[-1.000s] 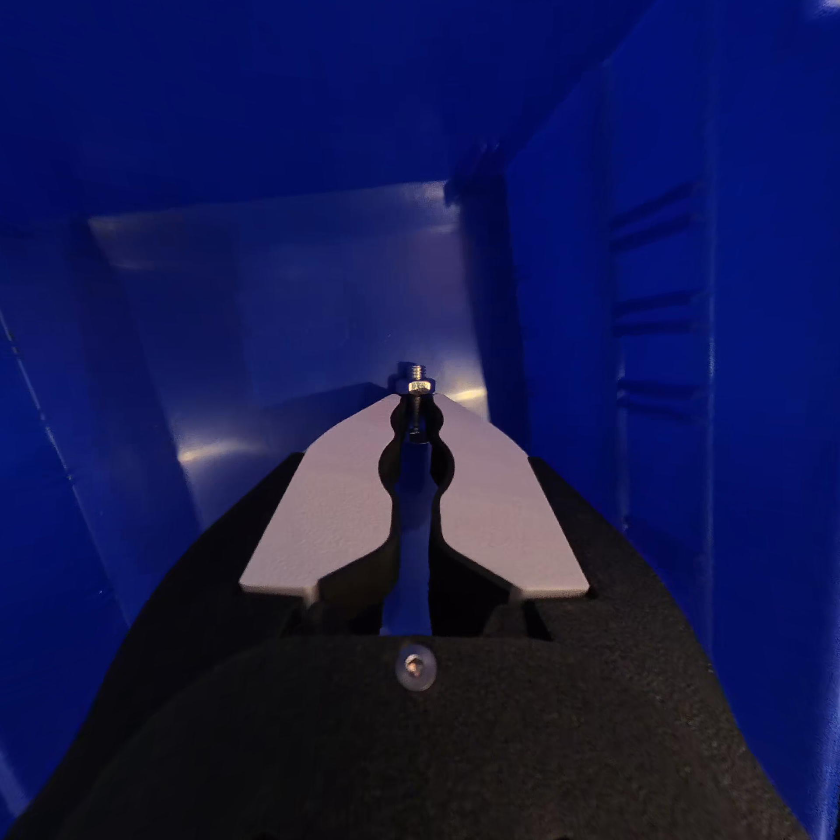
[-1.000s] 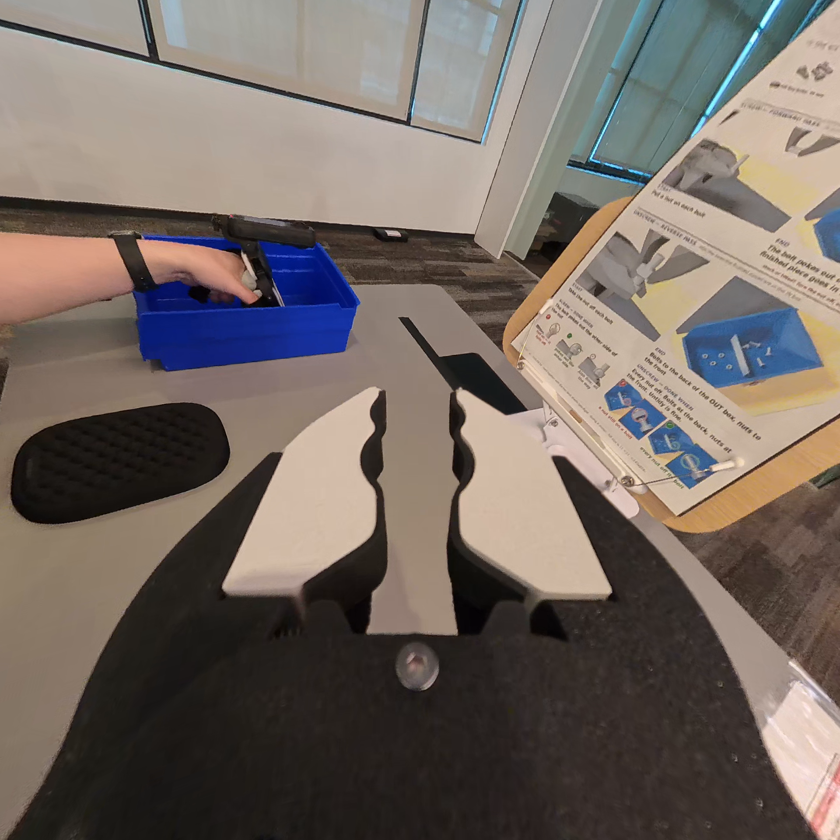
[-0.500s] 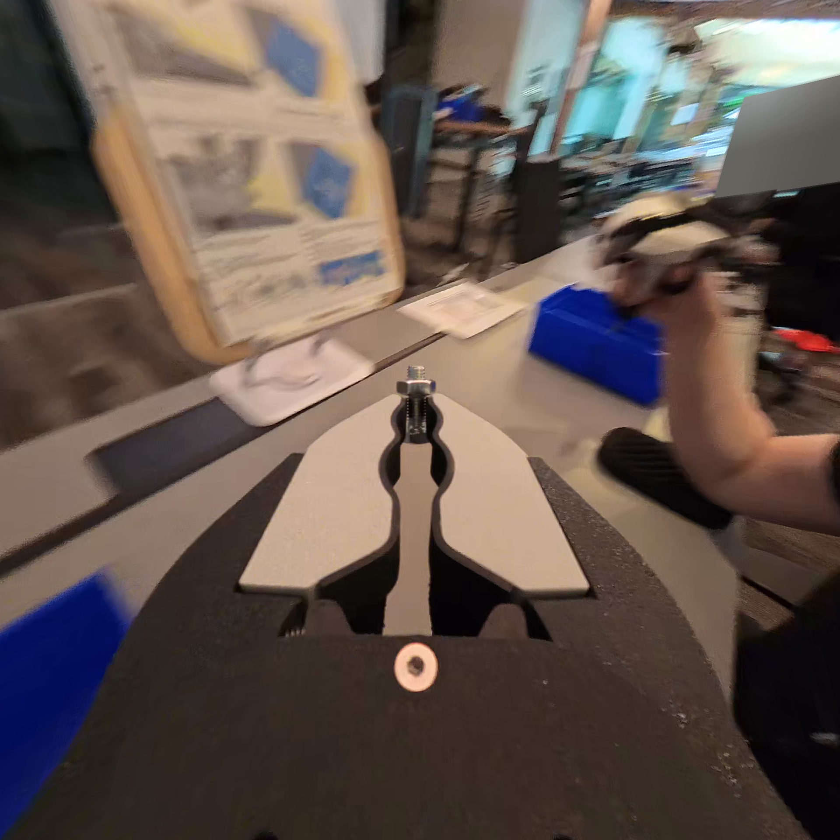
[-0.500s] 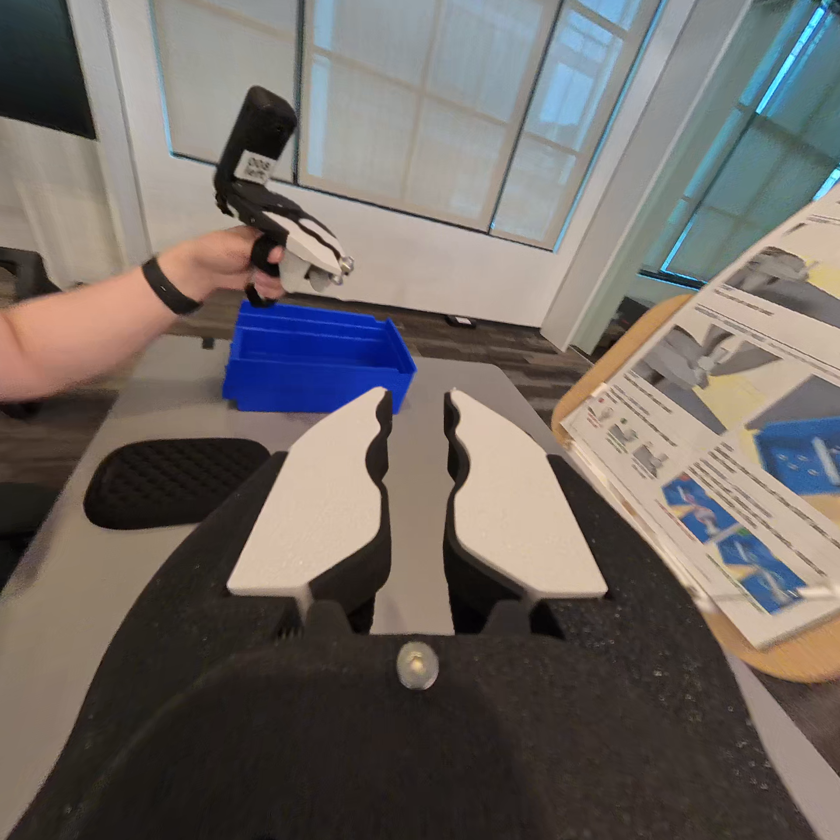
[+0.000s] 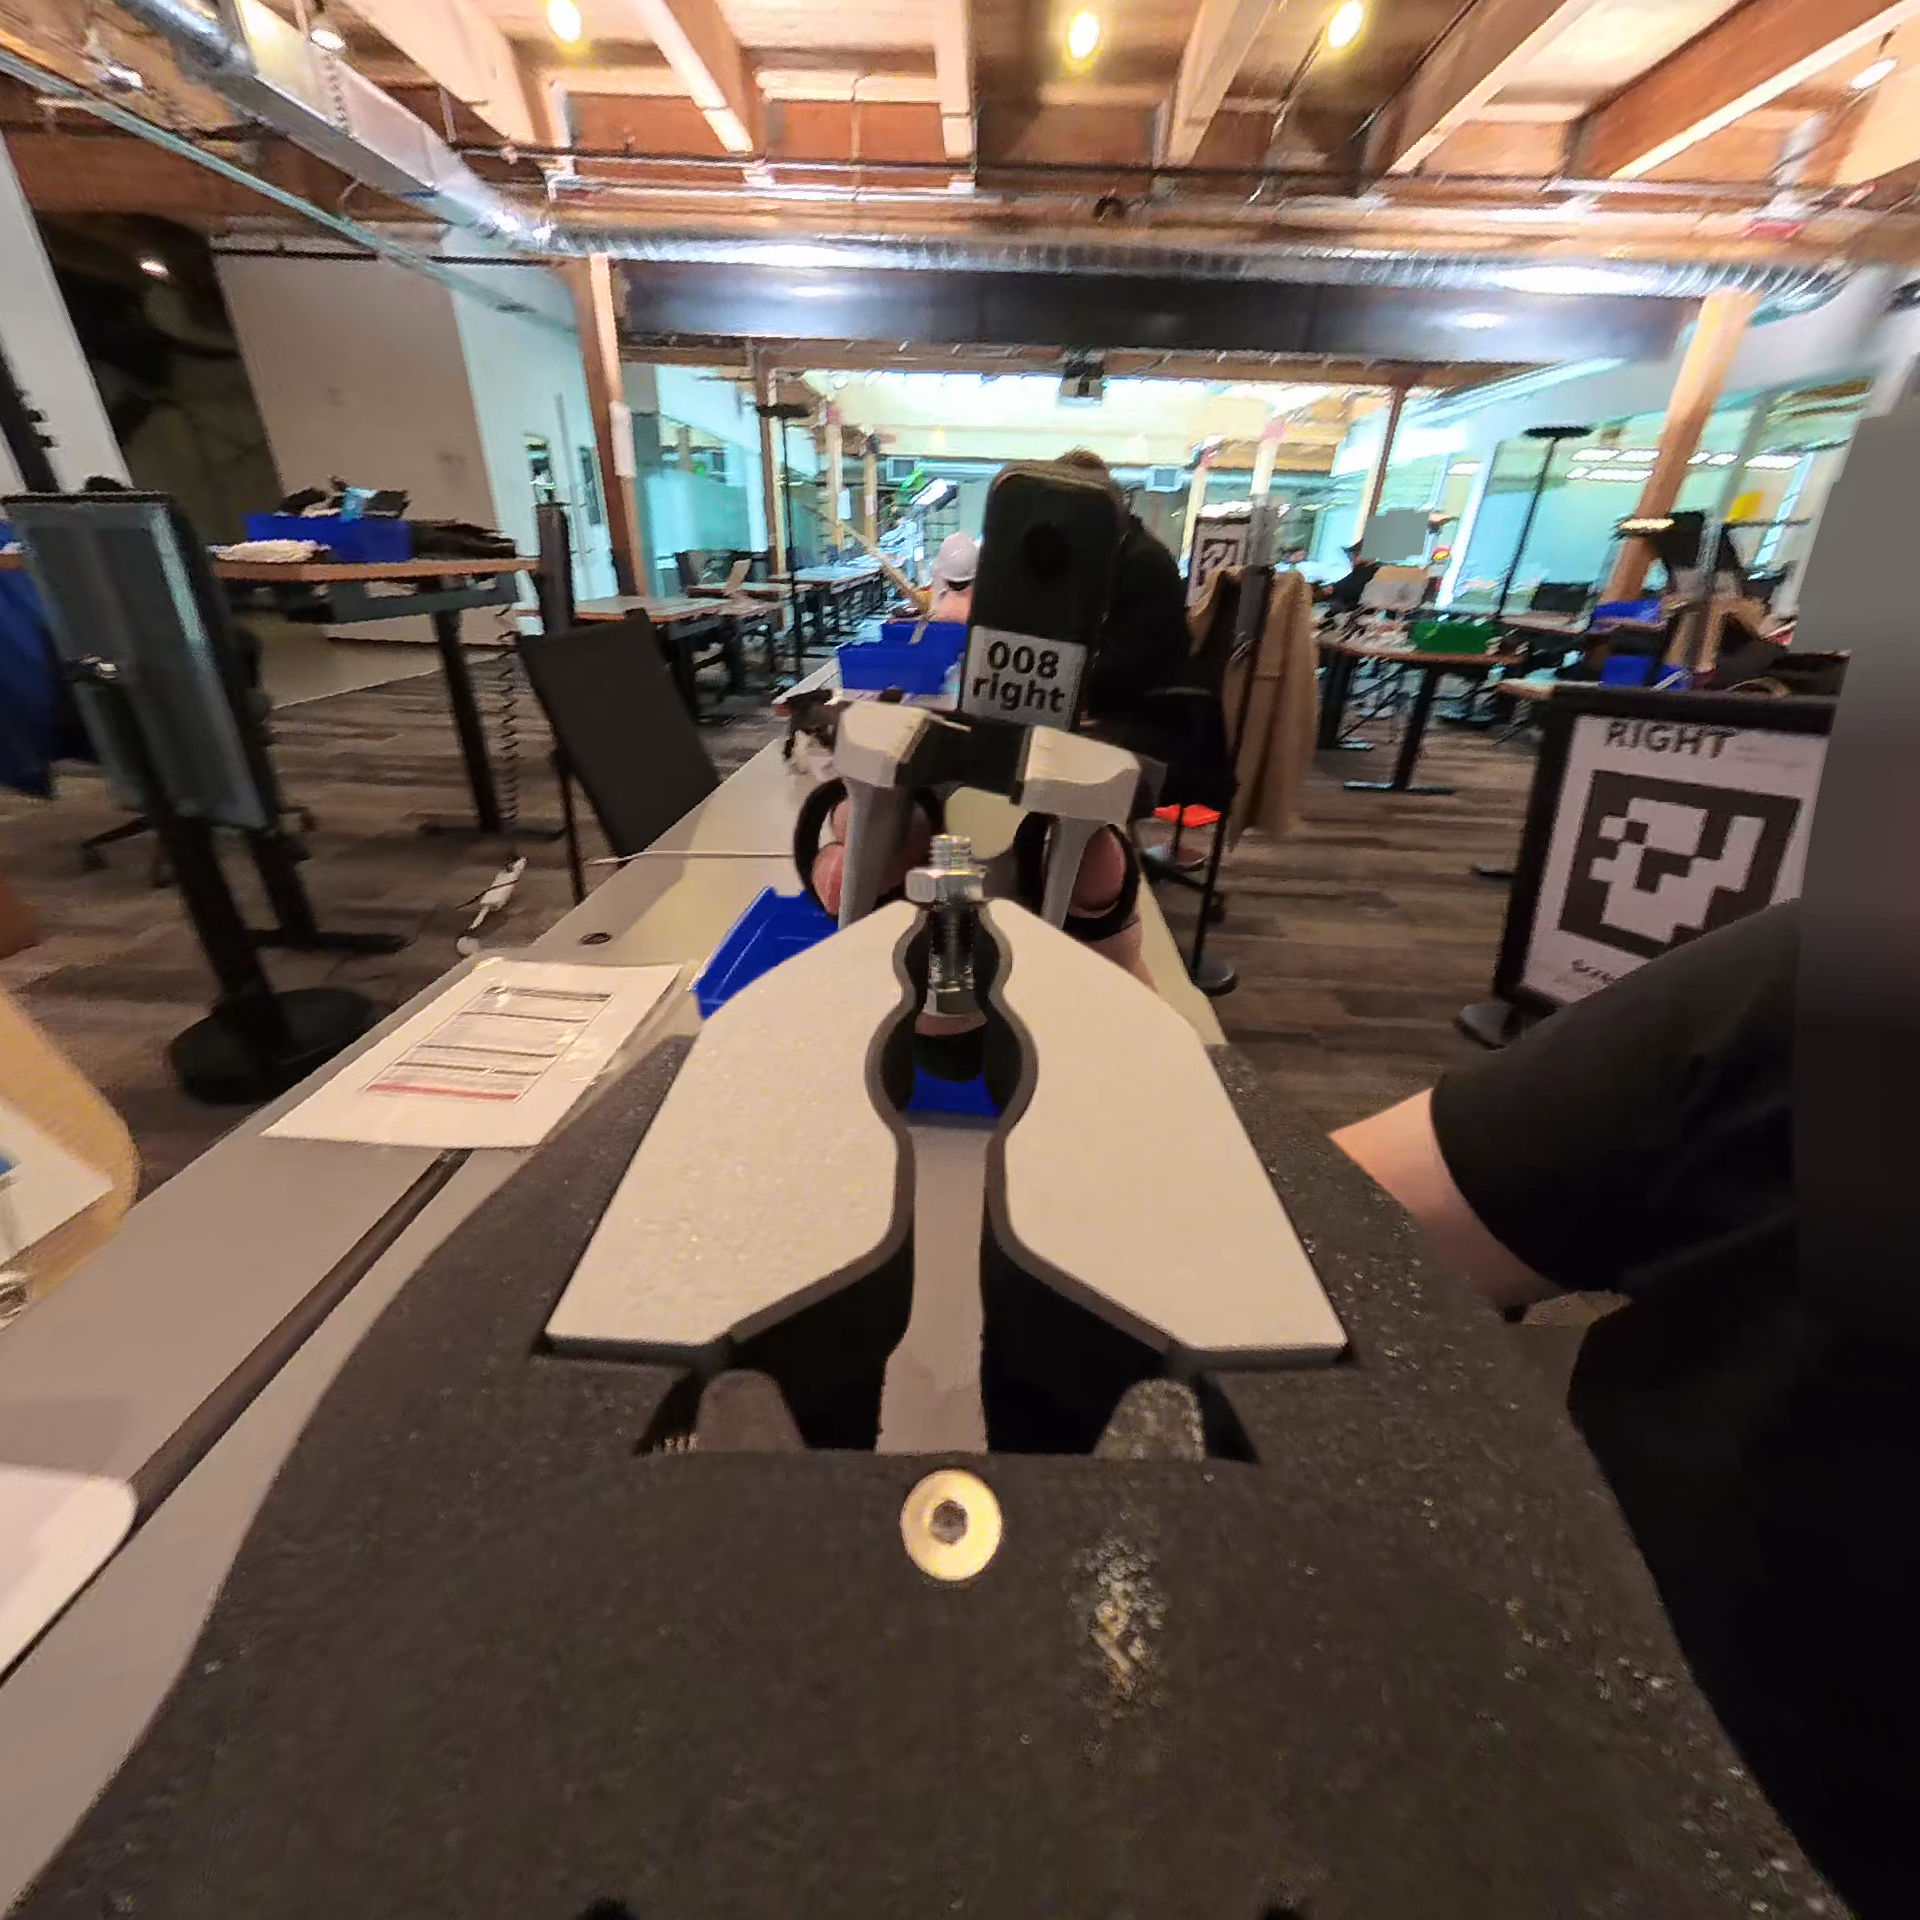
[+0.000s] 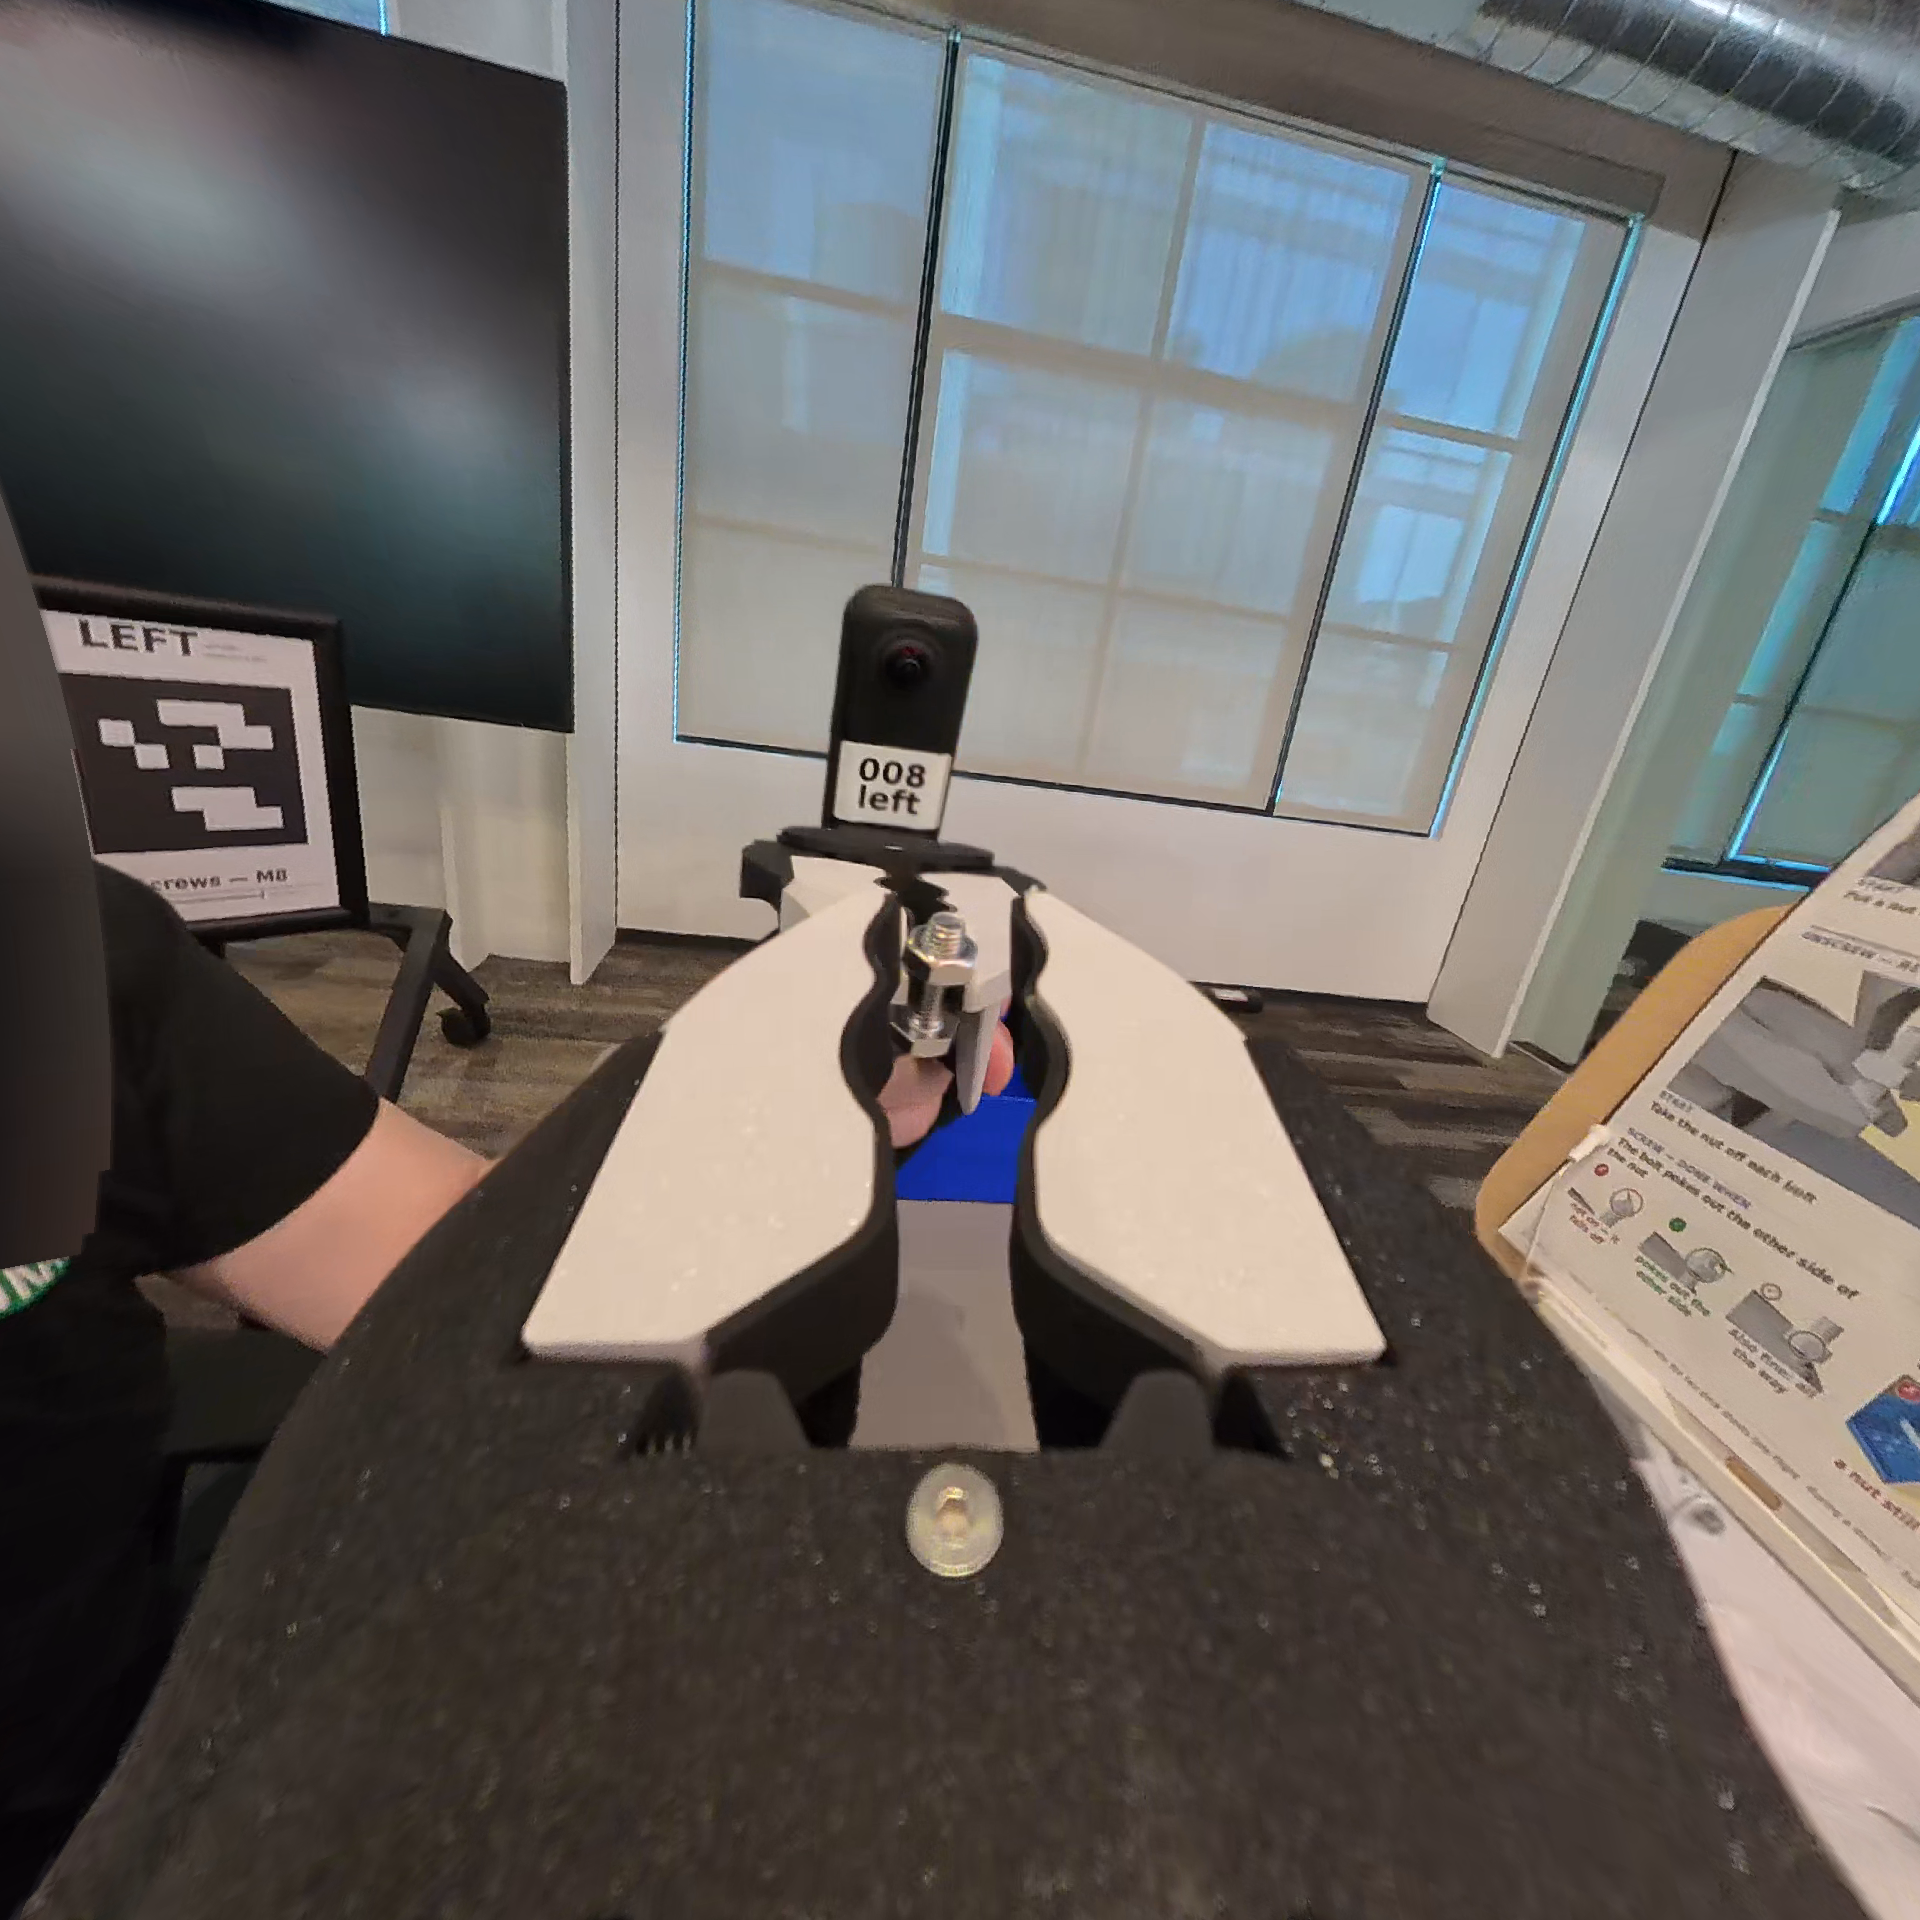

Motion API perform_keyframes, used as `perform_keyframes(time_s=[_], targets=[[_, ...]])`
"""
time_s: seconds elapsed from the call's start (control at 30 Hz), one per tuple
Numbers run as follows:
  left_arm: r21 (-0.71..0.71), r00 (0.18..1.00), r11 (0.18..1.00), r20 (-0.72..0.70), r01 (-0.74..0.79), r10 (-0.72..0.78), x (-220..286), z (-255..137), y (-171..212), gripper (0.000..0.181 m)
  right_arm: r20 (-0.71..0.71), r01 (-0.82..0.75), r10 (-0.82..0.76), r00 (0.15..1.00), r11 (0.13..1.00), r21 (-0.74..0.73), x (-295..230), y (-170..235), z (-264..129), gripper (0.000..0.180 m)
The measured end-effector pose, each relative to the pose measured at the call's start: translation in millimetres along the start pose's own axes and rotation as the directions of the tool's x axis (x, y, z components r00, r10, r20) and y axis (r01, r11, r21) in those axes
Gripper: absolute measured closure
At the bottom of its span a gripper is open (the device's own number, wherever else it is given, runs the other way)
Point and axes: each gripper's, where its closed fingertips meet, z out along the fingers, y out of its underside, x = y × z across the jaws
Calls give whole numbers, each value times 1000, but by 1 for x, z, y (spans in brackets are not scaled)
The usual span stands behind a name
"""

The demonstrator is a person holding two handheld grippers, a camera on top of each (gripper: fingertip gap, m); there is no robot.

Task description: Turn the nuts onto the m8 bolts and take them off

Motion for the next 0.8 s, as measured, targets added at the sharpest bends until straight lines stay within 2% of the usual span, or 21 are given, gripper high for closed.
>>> perform_keyframes(time_s=[0.17,0.3,0.43,0.6,0.67,0.8], targets=[[-9,1000,1000,-29,-6,6,-7,9,10,174,60,-116,115,992,993,10,2,5,2,163],[21,999,999,-21,-24,24,-9,6,10,174,43,-104,108,993,992,-72,8,23,6,163],[17,999,1000,-26,-25,25,-7,2,11,174,87,-113,117,989,992,-58,2,24,9,173],[19,999,1000,-36,8,-8,-7,-2,14,173,90,-160,167,982,984,-78,3,29,10,173],[34,1000,999,-10,16,-15,-11,-5,14,158,81,-166,171,982,984,-70,5,30,9,173],[-41,1000,999,18,-18,19,-12,-10,25,147,80,-153,159,984,985,-80,6,33,6,173]])
